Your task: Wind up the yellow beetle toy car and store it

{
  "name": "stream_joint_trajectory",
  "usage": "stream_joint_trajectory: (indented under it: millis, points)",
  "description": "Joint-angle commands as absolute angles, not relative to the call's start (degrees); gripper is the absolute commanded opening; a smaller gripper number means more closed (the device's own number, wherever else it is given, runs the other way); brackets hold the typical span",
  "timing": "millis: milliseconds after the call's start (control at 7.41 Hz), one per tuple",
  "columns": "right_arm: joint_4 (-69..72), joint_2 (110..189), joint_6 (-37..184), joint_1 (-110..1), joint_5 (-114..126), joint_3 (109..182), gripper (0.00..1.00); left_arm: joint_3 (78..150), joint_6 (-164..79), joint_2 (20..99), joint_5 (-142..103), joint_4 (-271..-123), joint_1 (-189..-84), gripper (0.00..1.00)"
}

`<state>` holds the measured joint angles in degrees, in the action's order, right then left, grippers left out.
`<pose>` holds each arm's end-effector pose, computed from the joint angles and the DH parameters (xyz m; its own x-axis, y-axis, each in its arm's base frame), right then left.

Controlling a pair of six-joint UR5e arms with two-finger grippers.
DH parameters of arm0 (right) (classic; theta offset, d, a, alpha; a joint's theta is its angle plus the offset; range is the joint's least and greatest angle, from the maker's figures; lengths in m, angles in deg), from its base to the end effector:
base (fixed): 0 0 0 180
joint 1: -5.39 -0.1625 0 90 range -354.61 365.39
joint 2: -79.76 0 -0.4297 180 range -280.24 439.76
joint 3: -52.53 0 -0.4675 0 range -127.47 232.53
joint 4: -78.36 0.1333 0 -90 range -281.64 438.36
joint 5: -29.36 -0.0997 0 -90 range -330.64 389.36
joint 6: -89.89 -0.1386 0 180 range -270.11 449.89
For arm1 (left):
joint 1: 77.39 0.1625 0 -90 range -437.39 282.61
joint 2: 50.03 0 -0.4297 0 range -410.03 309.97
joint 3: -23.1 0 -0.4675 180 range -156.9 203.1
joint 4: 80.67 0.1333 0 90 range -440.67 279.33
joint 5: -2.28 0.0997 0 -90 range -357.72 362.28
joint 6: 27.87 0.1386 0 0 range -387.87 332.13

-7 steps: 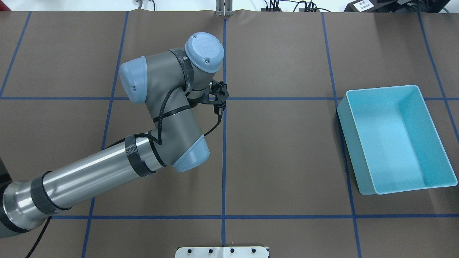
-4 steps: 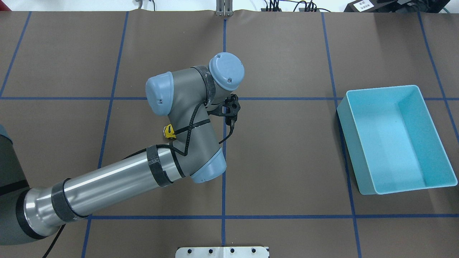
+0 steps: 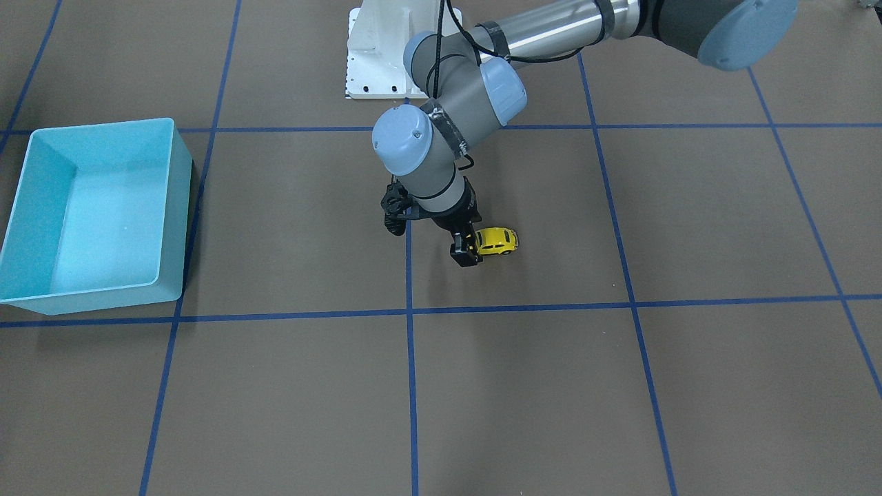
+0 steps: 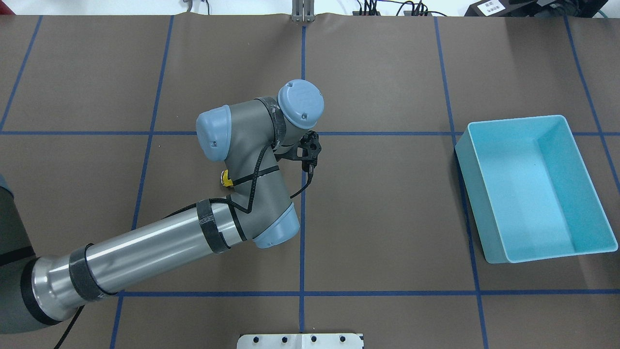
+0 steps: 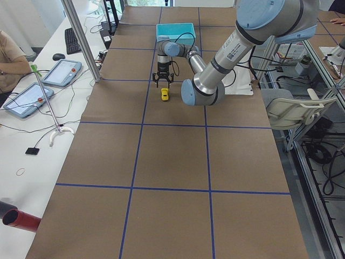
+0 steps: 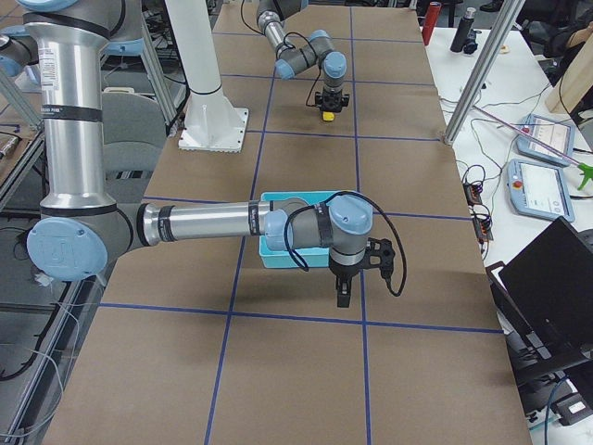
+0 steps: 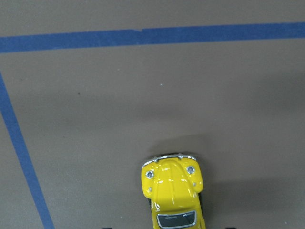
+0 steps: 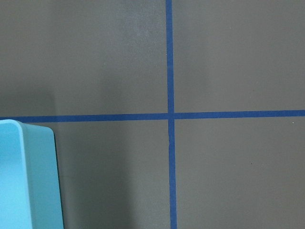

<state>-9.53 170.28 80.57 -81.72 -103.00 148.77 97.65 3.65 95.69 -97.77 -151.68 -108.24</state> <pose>0.0109 -0.5753 0.6335 0.7318 0.0330 0.6808 -0.0695 0.9972 0.0263 0.6774 -0.5317 0.1933 -0.0341 0.9981 0.0511 -0.9175 -0.0516 0.3944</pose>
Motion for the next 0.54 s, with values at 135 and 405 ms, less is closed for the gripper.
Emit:
stream_joint_trajectory:
  millis: [135,405]
  points:
    - [-9.53,170.28,80.57,-81.8,-103.0,148.77,1.0,97.45,3.59,94.9,-98.35,-154.58,-107.54,0.82]
    - [-9.53,170.28,80.57,-81.8,-103.0,148.77,1.0,96.66,3.59,94.99,-98.35,-156.34,-107.36,0.82]
